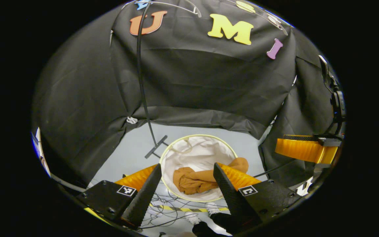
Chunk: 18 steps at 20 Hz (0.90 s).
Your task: Grasp the clothes on the hanger with both hands and then place them into the laundry hamper below.
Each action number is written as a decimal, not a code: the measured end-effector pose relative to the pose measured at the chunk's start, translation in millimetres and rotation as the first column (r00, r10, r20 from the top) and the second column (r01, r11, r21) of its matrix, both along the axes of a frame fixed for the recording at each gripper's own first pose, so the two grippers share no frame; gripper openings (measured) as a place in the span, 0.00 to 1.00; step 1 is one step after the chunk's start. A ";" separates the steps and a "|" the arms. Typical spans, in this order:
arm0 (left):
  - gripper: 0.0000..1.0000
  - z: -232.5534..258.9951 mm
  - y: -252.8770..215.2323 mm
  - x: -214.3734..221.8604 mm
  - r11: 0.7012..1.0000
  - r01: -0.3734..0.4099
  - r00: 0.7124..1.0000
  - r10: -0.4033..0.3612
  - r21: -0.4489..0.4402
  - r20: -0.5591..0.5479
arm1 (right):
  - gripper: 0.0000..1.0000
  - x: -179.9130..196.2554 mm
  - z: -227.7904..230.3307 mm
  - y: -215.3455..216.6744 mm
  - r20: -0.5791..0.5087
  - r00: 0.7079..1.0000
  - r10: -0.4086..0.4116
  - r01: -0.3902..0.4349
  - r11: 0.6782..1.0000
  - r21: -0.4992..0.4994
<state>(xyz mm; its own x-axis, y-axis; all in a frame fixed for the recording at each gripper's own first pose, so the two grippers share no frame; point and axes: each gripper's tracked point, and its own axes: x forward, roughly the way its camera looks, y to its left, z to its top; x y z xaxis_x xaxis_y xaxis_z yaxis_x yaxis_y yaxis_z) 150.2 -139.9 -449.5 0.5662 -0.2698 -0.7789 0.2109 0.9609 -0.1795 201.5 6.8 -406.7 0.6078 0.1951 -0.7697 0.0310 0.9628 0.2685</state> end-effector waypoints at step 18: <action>0.92 287.8 7.6 -4.2 0.999 -0.025 0.800 0.035 -0.026 0.599 | 0.99 -48.3 330.4 -69.2 0.580 0.814 -0.032 0.138 0.981 -0.139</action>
